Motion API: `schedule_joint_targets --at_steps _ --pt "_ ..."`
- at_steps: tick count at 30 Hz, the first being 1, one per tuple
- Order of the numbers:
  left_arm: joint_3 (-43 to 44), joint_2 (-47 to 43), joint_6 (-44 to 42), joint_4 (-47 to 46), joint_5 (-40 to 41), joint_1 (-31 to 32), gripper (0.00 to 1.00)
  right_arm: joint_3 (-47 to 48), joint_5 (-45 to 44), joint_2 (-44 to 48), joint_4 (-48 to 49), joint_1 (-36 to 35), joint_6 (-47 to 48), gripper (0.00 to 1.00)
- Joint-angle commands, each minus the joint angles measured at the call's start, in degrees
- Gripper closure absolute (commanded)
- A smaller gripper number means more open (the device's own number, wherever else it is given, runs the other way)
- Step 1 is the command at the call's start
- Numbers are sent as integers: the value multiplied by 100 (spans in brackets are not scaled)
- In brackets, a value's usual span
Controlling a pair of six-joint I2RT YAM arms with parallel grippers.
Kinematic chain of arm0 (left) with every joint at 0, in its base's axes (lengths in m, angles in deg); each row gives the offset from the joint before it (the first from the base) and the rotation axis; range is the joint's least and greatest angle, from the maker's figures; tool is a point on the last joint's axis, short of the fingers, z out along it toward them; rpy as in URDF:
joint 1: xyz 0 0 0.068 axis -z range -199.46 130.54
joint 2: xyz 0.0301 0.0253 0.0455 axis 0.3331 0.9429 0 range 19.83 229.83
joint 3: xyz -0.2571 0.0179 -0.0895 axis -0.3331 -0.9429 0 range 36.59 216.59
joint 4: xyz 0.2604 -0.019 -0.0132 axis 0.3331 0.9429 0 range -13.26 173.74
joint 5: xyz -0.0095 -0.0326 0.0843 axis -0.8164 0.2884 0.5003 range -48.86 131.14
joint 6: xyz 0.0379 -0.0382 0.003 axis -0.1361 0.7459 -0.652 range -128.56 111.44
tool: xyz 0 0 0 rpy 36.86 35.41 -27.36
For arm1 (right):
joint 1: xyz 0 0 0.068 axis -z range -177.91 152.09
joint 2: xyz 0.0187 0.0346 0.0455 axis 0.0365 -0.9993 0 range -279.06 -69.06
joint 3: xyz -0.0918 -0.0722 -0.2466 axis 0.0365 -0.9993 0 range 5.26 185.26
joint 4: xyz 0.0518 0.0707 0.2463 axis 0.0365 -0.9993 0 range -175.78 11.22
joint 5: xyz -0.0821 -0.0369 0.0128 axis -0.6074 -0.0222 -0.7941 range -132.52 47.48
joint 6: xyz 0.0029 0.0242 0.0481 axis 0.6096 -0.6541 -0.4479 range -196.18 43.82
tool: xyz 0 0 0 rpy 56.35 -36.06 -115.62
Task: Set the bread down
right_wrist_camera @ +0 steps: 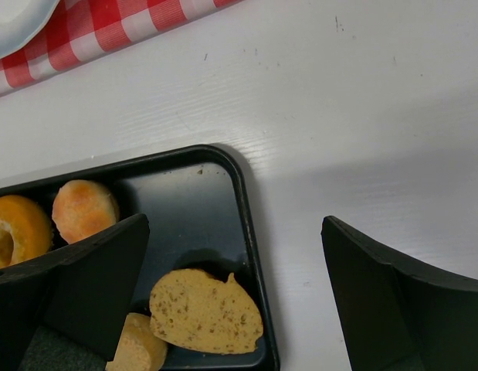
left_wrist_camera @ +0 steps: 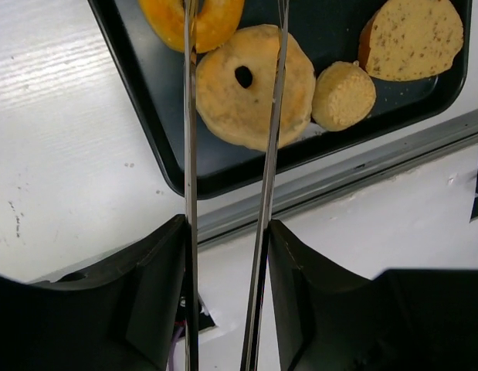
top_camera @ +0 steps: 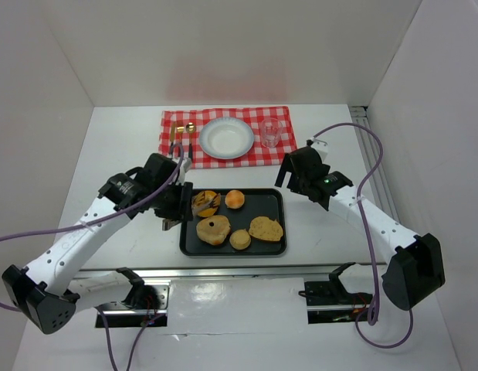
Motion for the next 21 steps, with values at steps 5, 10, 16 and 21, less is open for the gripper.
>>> schedule_joint_targets --at_steps 5,10,16,21 --pt "65 87 420 -11 520 492 44 179 -104 174 -48 35 15 0" --pt "-110 254 420 -63 819 545 45 179 -104 174 -48 35 15 0" --pt "-313 369 358 -292 872 598 45 127 -104 227 -48 35 15 0" --pt "-313 422 358 -344 1039 712 47 127 1 227 -48 35 15 0"
